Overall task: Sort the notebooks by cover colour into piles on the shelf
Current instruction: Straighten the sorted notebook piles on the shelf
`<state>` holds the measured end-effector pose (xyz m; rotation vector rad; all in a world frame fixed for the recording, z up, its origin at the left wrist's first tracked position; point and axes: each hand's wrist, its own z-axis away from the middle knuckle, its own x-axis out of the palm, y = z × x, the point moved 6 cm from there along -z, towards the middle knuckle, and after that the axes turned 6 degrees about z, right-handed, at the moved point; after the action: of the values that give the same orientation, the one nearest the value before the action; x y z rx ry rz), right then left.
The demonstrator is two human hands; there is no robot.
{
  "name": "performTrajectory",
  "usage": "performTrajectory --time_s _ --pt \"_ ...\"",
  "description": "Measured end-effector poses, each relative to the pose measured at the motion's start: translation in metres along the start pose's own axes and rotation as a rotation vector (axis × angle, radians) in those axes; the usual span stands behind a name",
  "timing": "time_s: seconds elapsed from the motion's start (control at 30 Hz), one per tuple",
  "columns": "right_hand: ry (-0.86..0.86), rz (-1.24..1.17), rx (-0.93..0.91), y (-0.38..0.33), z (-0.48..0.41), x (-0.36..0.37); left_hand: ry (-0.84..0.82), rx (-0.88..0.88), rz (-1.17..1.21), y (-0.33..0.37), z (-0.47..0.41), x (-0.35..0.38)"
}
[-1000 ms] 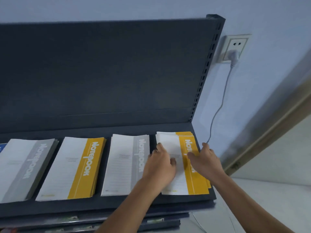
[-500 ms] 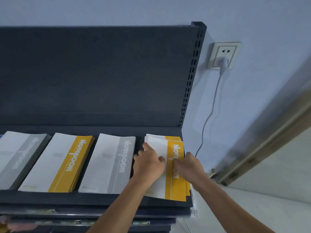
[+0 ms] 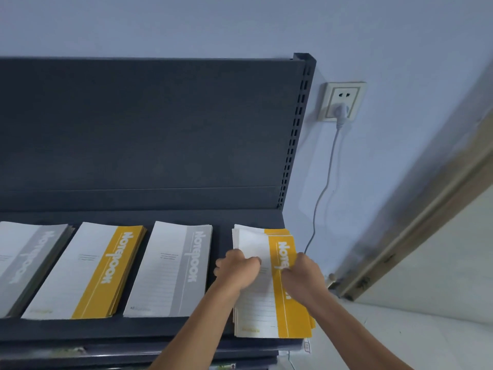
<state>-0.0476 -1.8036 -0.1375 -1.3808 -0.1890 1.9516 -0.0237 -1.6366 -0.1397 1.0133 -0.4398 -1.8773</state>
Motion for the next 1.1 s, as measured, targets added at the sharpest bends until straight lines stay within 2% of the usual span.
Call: performTrajectory --time_s 0.17,0.37,0.63,0.87,1.1 --pt "0.091 -0.189 -0.125 -0.011 0.012 -0.012 -0.024 0.1 0.179 -0.007 0.007 -0.012" --pt "0.152 -0.435 -0.268 -0.03 0.022 -0.02 0.056 0.42 0.339 0.003 0.027 -0.047" --pt "0.244 -0.449 -0.434 -0.035 0.04 -0.027 0.073 0.688 0.425 0.001 0.054 -0.06" --pt "0.138 -0.45 -0.526 -0.034 0.051 -0.023 -0.106 0.698 0.545 -0.005 0.055 -0.05" --pt "0.077 -0.495 -0.473 -0.037 0.043 -0.023 -0.113 0.67 0.667 0.002 0.052 -0.045"
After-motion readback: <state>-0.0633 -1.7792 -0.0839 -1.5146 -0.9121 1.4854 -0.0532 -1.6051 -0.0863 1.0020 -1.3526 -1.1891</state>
